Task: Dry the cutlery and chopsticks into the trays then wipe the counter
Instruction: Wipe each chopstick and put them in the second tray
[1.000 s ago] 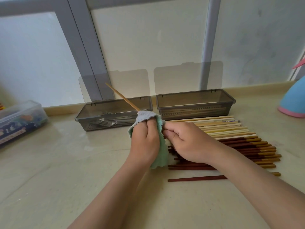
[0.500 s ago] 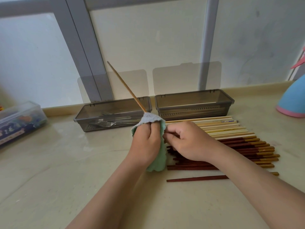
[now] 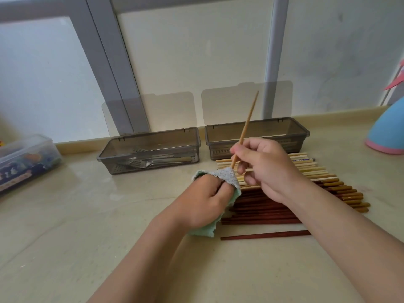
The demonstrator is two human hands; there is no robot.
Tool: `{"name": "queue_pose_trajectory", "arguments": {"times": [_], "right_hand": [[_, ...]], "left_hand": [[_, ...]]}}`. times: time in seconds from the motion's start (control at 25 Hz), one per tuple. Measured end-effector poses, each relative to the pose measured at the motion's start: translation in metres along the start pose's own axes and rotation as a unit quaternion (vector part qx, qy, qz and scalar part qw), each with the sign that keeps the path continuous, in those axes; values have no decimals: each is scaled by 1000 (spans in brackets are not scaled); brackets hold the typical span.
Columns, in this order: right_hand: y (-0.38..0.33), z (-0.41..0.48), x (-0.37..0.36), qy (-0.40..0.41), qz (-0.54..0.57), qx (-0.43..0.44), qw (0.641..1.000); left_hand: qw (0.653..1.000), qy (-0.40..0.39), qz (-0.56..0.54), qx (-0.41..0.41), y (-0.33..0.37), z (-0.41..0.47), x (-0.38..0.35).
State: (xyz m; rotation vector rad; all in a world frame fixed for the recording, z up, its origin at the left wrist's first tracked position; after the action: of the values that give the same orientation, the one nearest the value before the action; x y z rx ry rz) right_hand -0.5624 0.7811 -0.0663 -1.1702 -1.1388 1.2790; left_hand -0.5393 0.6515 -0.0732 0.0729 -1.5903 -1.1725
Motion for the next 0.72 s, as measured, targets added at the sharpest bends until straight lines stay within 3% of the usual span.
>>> {"name": "queue_pose_trajectory", "arguments": {"times": [0.24, 0.28, 0.36, 0.48, 0.56, 0.72], "right_hand": [[1, 8, 48, 128, 91, -10, 987], [-5, 9, 56, 146, 56, 11, 988], [-29, 11, 65, 165, -141, 82, 973], [-62, 19, 54, 152, -390, 168, 892], [-76, 30, 48, 143, -435, 200, 866], [-98, 51, 55, 167, -403, 246, 866]], "left_hand": [[999, 30, -12, 7, -2, -3, 5], [999, 45, -29, 10, -5, -4, 8], [996, 73, -52, 19, -9, -4, 13], [994, 92, -39, 33, -11, -5, 14], [993, 105, -34, 33, -12, -5, 17], [992, 117, -27, 34, -15, -5, 20]]}}
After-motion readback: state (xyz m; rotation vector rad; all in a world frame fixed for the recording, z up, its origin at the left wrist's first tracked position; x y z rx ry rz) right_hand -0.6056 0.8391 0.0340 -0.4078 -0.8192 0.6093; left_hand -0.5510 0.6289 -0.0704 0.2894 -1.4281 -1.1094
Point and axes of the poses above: each hand's wrist, its own z-axis towards the middle knuckle, its own x-axis out of the back of the hand, y = z × x, the point moved 9 cm from there along z, towards the middle knuckle, and after that the axes turned 7 degrees about -y, right-handed, at the moved point
